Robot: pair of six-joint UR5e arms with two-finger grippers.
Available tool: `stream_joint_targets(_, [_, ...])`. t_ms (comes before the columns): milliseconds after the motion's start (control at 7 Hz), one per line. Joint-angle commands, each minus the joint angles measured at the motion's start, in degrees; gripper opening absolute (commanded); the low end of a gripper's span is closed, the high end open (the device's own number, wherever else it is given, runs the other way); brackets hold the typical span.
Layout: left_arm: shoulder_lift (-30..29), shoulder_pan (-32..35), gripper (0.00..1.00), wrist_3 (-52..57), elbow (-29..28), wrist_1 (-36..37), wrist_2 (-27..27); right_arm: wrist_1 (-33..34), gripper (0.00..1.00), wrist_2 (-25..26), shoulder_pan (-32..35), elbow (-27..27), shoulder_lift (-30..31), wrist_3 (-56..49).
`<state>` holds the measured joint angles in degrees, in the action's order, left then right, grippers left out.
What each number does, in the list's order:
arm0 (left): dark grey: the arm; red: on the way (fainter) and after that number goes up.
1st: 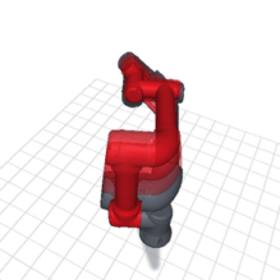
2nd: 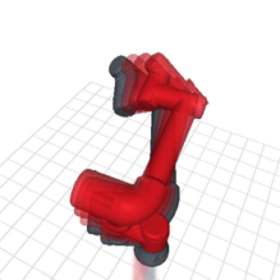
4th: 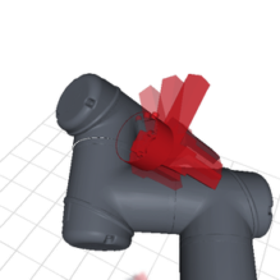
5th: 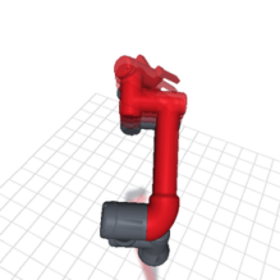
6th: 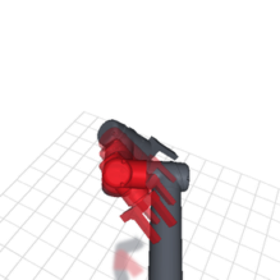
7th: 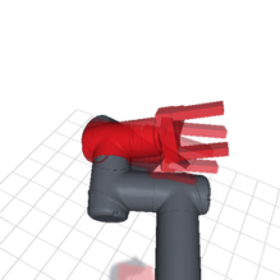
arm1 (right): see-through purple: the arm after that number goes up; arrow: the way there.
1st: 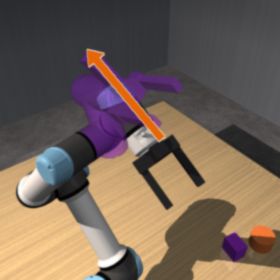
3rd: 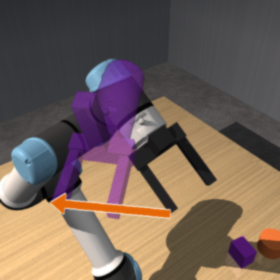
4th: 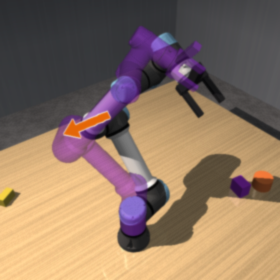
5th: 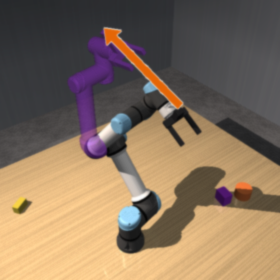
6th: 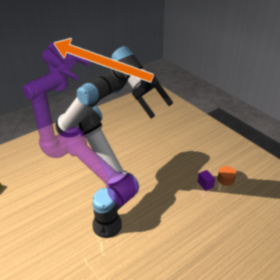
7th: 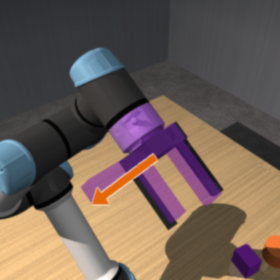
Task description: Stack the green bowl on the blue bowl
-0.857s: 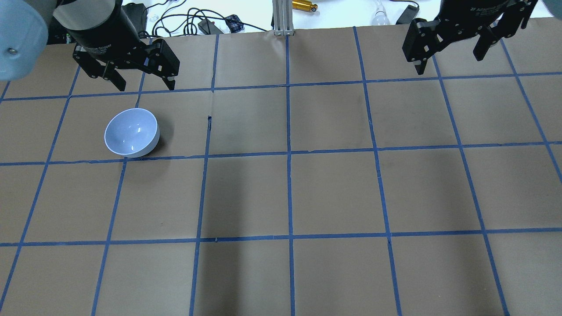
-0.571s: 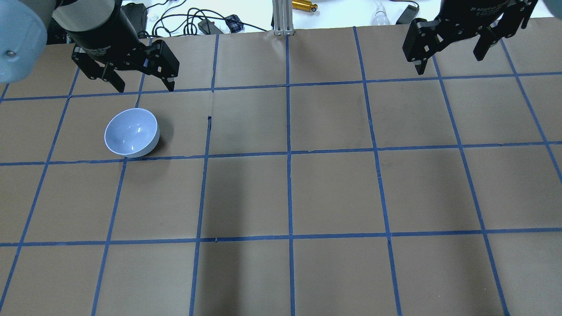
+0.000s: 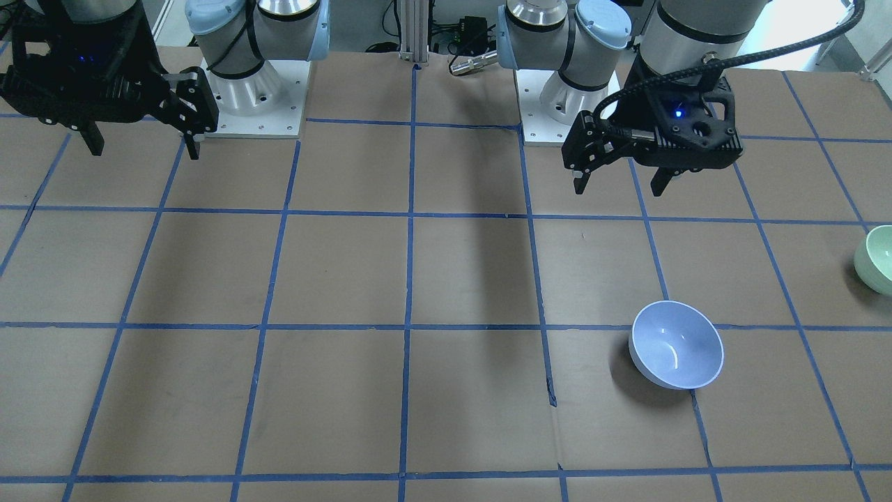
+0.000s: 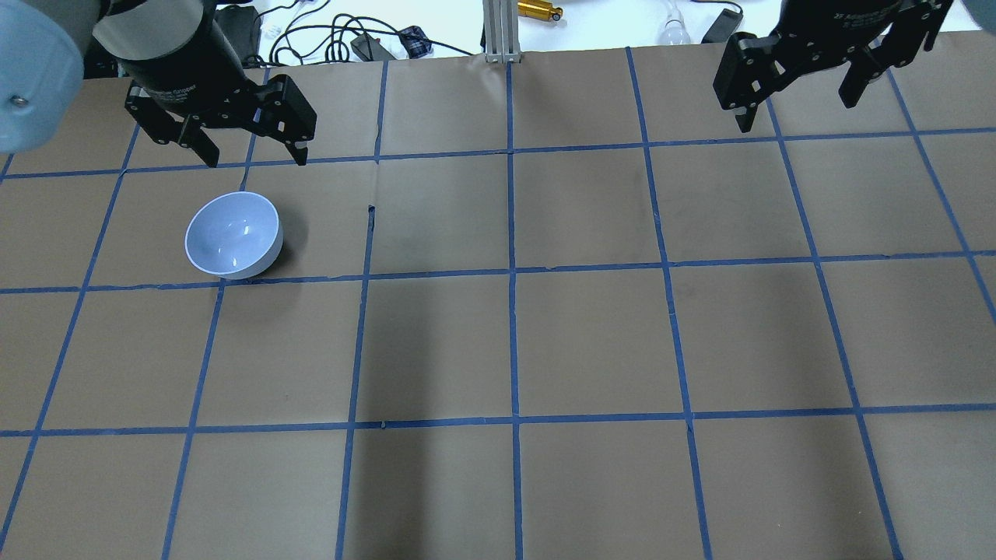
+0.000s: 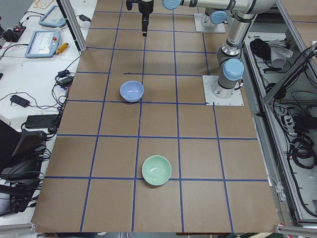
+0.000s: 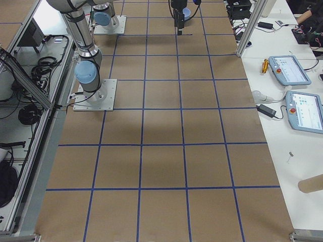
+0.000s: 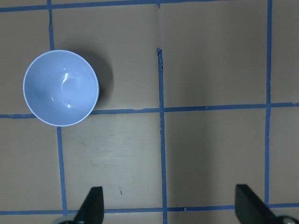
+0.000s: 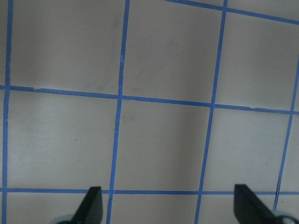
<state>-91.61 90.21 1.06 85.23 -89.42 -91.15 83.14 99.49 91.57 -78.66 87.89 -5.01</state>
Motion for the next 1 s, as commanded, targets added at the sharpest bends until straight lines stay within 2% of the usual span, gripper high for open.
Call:
stream_joint_targets(0, [0.29, -0.21, 1.00, 0.00, -0.07, -0.48, -0.08, 0.00, 1.00, 0.00, 0.01, 0.00, 0.00, 0.00])
stream_joint_targets(571, [-0.50, -0.74, 1.00, 0.96, 0.29, 0.04, -0.16, 0.00, 1.00, 0.00, 0.01, 0.00, 0.00, 0.00])
stream_joint_targets(857, [0.03, -2.83, 1.00, 8.29, 0.29, 0.13, 0.01, 0.00, 1.00, 0.00, 0.01, 0.00, 0.00, 0.00])
